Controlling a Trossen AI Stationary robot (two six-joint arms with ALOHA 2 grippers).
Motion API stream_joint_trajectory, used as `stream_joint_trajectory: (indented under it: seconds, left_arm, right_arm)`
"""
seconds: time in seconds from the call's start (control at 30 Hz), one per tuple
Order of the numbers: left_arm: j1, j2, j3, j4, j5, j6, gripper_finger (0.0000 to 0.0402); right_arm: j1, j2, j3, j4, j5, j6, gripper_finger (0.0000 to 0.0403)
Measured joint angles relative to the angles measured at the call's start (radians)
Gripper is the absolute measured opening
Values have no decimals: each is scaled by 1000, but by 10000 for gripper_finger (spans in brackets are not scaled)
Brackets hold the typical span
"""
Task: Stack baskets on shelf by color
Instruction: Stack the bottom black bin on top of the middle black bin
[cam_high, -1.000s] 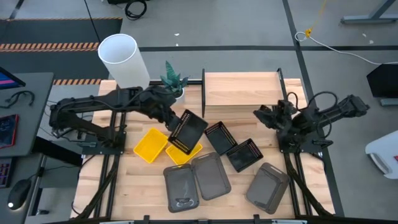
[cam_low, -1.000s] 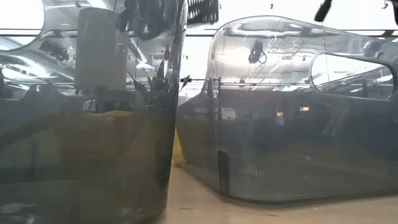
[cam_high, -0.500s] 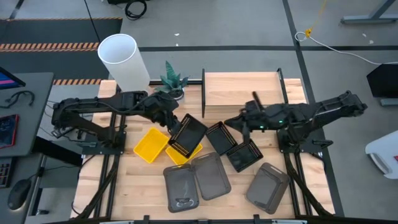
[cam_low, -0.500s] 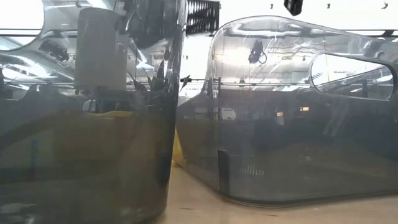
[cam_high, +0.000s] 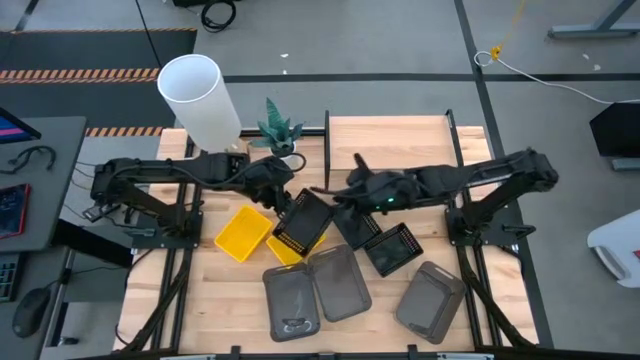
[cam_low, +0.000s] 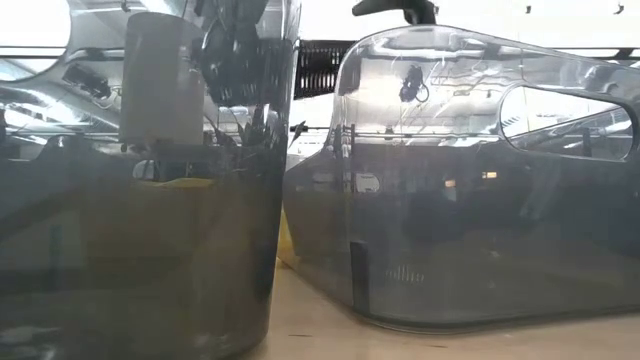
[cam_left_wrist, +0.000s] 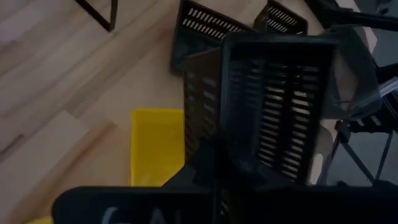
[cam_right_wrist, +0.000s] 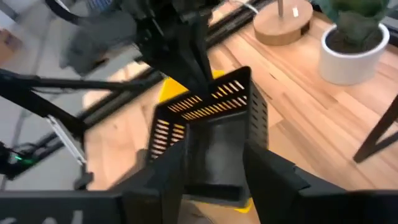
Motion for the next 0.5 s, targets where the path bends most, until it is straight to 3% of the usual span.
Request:
stream_joint_trajectory:
  seconds: [0.5]
  left_arm:
    - [1,0,0,28,28,-8,20]
  right_arm:
    - [-4,149,76,-95,106,-107,167]
